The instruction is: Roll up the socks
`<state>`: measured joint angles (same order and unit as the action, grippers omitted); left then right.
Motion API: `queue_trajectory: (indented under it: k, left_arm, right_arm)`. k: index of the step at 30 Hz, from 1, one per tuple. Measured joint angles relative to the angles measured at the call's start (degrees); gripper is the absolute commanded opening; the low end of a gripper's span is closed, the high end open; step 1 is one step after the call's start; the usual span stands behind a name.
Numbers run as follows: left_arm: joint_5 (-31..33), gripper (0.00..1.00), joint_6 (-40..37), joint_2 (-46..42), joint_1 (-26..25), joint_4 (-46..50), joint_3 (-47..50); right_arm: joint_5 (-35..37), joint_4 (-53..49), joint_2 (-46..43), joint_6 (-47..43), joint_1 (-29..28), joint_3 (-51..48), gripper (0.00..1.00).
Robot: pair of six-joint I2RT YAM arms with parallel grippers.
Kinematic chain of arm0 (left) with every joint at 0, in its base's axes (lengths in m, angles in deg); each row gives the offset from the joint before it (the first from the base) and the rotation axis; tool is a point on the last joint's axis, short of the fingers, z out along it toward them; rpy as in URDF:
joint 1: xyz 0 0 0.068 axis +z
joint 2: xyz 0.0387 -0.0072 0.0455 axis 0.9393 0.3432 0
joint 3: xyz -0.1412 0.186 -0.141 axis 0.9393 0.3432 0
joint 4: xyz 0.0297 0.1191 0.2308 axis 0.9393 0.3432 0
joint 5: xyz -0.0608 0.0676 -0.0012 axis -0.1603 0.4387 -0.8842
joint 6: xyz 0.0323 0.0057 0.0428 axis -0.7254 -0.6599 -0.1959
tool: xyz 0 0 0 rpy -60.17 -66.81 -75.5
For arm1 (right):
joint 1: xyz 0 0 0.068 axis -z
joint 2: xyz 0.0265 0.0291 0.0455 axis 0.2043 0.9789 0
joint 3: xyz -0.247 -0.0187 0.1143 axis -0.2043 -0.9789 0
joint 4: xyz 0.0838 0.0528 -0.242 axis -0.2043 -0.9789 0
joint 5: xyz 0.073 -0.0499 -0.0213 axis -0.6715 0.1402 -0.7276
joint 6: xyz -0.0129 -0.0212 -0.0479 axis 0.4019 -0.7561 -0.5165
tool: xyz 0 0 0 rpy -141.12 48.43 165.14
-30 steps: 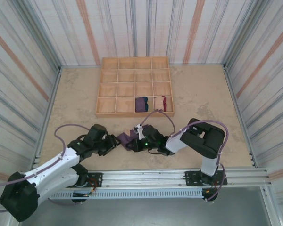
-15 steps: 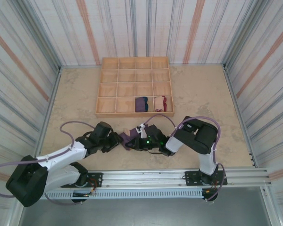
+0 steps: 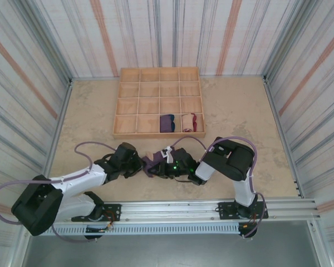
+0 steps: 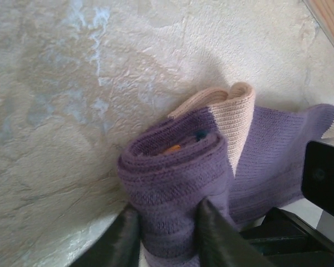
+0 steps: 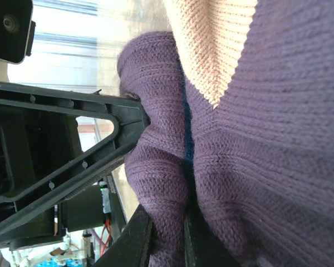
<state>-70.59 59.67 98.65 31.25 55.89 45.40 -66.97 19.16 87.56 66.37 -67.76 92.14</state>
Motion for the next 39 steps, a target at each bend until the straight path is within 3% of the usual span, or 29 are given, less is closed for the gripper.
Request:
queue_trajectory:
  k: [3, 7, 13, 18, 23, 31, 39]
  left_arm:
    - [0.1, 0.09, 0.5, 0.5, 0.0, 0.5, -0.7]
    - [-0.2, 0.04, 0.3, 1.0, -0.3, 2.9, -2.2]
    - [-0.1, 0.02, 0.3, 1.2, -0.3, 8.0, -4.5]
    - [0.0, 0.02, 0.3, 0.3, -0.3, 10.8, -4.8]
    - [-0.5, 0.01, 0.1, -0.1, -0.3, 12.7, -5.1]
    - [-2.1, 0.0, -1.1, -0.1, -0.3, 15.5, -5.9]
    - [-4.4, 0.0, -2.1, 1.2, -0.3, 15.9, -6.6]
  right_arm:
    - [0.3, -1.1, -0.7, -0.3, 0.1, -0.3, 0.13]
    - [0.9, -7.4, -3.8, -3.2, 0.2, 0.0, 0.29]
    - [5.4, -29.6, -14.0, -11.8, -1.6, 3.7, 0.53]
    - [13.4, -50.2, -20.4, -19.8, -5.4, 8.5, 0.62]
    - [26.5, -65.2, -23.4, -27.7, -13.4, 15.0, 0.74]
    - [45.9, -73.7, -22.0, -39.6, -25.7, 22.8, 0.75]
    - [60.7, -74.9, -9.0, -49.7, -32.2, 31.2, 0.7]
